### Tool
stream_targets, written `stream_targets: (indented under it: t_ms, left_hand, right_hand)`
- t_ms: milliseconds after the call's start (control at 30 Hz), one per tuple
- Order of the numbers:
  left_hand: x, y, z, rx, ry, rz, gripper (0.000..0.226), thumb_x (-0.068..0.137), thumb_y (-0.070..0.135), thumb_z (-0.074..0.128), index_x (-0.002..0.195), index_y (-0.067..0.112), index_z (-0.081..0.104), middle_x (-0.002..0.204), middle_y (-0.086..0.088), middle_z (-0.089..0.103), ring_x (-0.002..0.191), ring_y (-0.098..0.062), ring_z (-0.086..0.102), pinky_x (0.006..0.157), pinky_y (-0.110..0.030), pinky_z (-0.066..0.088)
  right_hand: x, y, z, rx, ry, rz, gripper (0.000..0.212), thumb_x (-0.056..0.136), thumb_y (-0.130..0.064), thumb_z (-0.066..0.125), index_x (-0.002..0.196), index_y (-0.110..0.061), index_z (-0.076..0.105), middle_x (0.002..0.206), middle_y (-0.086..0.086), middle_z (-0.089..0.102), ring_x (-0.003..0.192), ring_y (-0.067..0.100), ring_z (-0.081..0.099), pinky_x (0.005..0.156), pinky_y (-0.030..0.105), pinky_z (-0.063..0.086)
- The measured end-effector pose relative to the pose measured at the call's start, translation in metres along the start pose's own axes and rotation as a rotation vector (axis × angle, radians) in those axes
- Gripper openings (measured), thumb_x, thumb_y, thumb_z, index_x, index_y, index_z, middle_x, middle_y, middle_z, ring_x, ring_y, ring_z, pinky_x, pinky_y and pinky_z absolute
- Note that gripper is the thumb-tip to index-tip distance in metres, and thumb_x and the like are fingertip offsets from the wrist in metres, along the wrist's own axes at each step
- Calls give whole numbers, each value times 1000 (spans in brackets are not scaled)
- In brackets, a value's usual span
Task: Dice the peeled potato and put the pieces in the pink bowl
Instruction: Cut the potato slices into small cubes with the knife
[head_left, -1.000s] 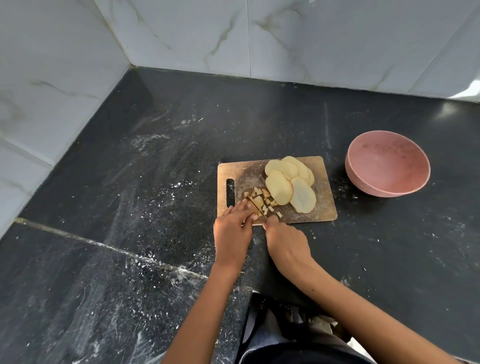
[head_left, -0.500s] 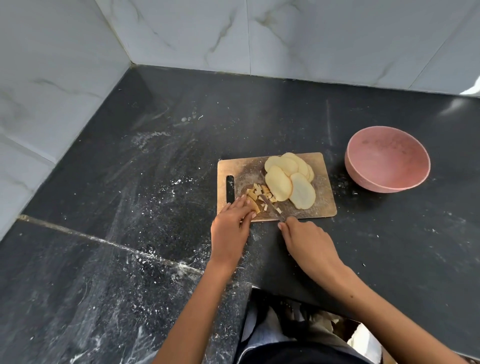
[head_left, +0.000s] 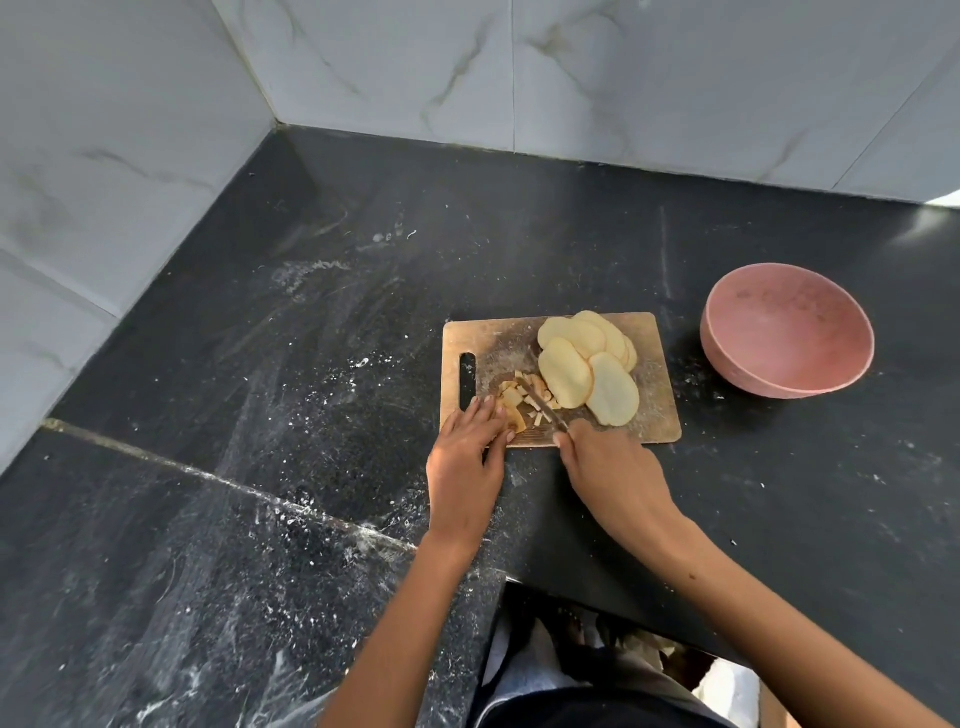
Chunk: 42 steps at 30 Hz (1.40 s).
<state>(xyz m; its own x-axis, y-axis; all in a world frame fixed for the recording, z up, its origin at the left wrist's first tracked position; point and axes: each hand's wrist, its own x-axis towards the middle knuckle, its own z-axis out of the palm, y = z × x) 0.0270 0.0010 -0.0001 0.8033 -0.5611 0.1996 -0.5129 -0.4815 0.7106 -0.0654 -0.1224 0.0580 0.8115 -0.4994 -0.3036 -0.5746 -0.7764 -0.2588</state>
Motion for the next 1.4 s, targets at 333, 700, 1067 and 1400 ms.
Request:
stream_targets:
  t_ms: [333,700,1067,1400]
  left_hand:
    - [-1,0,2,0,28,28,29,86,6,70,115,8,68,123,-7,64,117,-13,60,106,-42,44]
    - [3,-1,2,-34,33,5,29,85,8,72,114,7,68,122,-7,64,117,-12,59,106,-41,44]
    - [5,1,4,25,48,28,24,82,2,73,105,5,73,115,-10,68,110,-17,64,103,-40,46]
    - [5,0,5,89,27,47,25,80,1,75,105,4,73,113,-11,68,107,-20,66,103,-37,43]
  right_hand:
    - [5,-2,3,-56,32,3,35,104,-38,24,106,-14,49,95,7,64,85,27,64,65,34,41]
    - [-1,-21,12,4,-3,-35,34,105,-34,23,110,-11,47,99,10,64,90,30,63,64,34,36]
    - [12,-34,21,-64,-98,30,15,101,-10,33,112,-9,41,106,10,65,97,31,64,67,34,38]
    - [15,-34,21,-44,-126,24,18,101,-10,32,116,-8,42,110,11,65,100,30,64,73,36,43]
